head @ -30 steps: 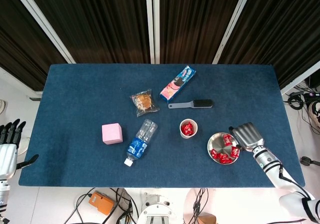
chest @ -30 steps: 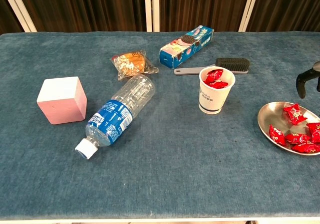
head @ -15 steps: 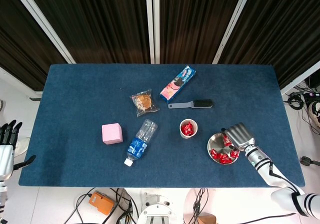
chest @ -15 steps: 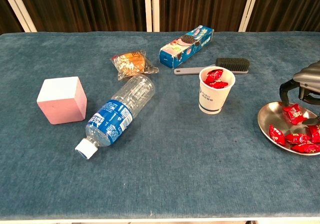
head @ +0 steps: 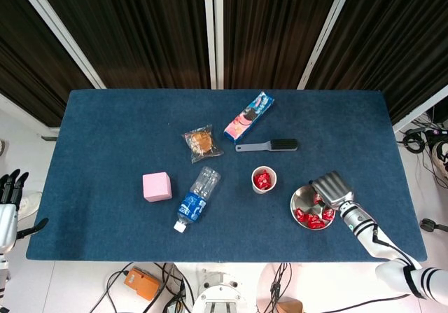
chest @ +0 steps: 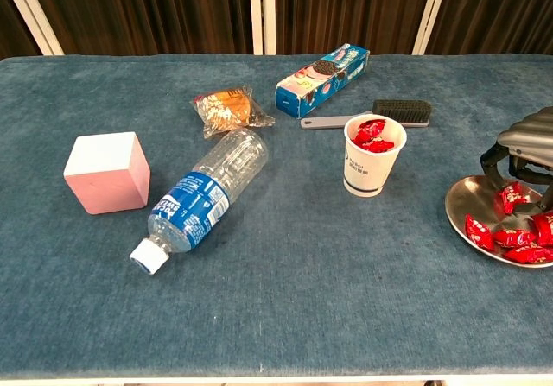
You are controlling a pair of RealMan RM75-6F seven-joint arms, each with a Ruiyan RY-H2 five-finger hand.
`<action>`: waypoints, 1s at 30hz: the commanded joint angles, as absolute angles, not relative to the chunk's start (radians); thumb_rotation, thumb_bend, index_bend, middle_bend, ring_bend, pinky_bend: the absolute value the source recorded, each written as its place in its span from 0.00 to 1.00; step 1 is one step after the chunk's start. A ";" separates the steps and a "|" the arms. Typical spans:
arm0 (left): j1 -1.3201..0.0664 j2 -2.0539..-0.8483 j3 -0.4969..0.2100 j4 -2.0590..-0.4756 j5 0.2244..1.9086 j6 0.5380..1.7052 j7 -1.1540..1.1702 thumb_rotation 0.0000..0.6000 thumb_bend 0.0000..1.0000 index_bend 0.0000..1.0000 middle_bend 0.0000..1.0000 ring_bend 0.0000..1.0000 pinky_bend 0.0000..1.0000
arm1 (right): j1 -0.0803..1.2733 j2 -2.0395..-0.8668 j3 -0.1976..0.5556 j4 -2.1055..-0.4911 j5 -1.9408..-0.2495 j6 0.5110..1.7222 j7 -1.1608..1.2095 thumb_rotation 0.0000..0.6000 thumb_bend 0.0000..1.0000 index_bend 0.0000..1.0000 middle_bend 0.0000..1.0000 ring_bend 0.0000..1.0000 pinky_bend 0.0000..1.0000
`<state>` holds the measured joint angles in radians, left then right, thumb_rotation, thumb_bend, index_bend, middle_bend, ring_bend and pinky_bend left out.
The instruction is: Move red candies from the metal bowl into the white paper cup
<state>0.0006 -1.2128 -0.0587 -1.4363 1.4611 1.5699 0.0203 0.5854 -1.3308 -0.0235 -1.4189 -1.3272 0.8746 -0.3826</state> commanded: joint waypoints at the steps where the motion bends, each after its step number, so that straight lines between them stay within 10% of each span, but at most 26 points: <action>1: 0.001 -1.213 -0.058 -1.435 1.462 1.569 0.020 1.00 0.01 0.00 0.00 0.00 0.00 | 0.584 -1.326 -0.021 -1.426 -1.332 0.881 -0.377 1.00 0.53 0.66 0.93 1.00 1.00; 12: -0.006 -1.208 -0.062 -1.444 1.471 1.572 0.025 1.00 0.01 0.00 0.00 0.00 0.00 | 0.633 -1.214 0.105 -1.637 -1.409 0.983 -0.262 1.00 0.53 0.66 0.93 1.00 1.00; 30: 0.008 -1.201 -0.057 -1.449 1.463 1.579 0.026 1.00 0.01 0.00 0.00 0.00 0.00 | 0.781 -1.378 0.143 -1.589 -1.321 0.848 -0.342 1.00 0.52 0.54 0.93 1.00 1.00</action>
<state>0.0076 -1.2006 -0.0576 -1.4485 1.4630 1.5789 0.0259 0.7803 -1.3774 0.1444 -1.5901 -1.3220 0.8483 -0.3413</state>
